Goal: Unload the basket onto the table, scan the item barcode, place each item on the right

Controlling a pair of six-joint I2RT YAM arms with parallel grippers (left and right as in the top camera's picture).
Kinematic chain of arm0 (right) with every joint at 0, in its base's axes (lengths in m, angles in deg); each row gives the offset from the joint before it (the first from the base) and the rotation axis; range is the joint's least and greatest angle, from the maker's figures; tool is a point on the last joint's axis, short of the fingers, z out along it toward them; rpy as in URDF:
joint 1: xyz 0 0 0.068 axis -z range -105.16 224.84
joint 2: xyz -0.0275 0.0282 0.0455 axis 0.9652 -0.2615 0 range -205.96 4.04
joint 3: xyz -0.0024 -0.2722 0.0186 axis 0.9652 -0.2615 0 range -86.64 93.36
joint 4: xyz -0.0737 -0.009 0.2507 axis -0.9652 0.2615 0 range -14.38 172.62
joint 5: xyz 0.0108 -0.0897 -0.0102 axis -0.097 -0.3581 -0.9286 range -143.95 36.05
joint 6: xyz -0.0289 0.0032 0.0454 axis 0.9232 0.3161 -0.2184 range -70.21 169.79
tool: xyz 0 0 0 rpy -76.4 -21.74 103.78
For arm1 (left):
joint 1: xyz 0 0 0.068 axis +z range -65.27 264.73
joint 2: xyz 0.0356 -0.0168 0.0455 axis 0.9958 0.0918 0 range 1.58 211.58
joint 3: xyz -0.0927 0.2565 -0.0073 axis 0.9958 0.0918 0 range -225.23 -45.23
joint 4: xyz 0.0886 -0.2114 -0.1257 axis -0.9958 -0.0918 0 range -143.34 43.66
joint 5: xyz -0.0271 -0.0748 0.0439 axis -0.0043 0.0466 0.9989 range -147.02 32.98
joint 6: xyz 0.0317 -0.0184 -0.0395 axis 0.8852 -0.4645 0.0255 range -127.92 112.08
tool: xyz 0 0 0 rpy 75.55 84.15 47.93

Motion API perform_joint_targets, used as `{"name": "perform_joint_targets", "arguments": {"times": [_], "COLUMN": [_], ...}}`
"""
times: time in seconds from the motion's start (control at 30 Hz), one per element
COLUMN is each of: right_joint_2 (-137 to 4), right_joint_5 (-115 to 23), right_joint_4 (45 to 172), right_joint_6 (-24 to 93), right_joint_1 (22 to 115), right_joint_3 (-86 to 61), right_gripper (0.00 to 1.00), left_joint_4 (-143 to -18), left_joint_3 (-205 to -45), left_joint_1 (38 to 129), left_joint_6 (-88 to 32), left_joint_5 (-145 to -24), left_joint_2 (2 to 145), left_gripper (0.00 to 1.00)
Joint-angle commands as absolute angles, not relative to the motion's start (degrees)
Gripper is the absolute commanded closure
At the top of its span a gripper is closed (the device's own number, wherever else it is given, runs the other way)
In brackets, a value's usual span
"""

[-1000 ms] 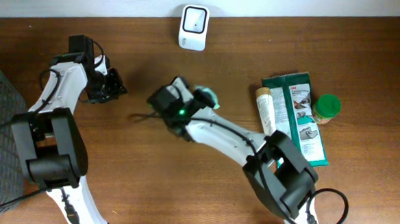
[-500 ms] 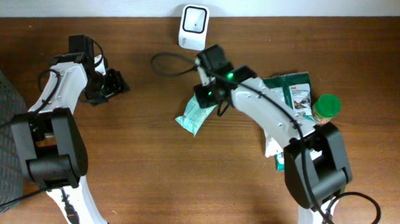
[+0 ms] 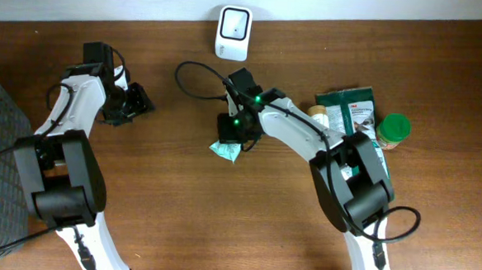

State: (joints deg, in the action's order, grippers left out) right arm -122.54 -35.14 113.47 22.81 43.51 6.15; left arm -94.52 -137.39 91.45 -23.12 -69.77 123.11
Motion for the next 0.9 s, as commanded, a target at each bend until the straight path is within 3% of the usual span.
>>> {"name": "perform_joint_targets", "arguments": {"times": [0.0,0.13,0.33,0.73,0.87], "right_joint_2": [-126.2,-125.2,-124.9,-129.7,-132.1], "right_joint_5": [-34.8,-34.4,-39.9,-51.1,-48.1], "right_joint_4": [115.1,119.9,131.9,129.8,129.9], "right_joint_6": [18.0,27.1,23.3,18.2,17.8], "right_joint_1": [44.9,44.7,41.3,37.3,37.5], "right_joint_3": [5.2,12.7,20.2,19.1,19.1], "right_gripper": [0.96,0.95,0.94,0.96,0.96], "left_joint_4": [-94.4,-94.6,-94.3,-94.0,-94.0], "left_joint_3": [-138.0,-138.0,-138.0,-138.0,-138.0], "left_joint_1": [91.3,91.3,91.3,92.9,92.9], "left_joint_6": [-22.9,-22.9,-22.8,-22.8,-22.8], "left_joint_5": [-69.2,-69.2,-69.1,-68.5,-68.5], "left_joint_2": [123.7,123.7,123.7,123.7,123.7], "left_gripper": [0.43,0.43,0.43,0.43,0.43]}}
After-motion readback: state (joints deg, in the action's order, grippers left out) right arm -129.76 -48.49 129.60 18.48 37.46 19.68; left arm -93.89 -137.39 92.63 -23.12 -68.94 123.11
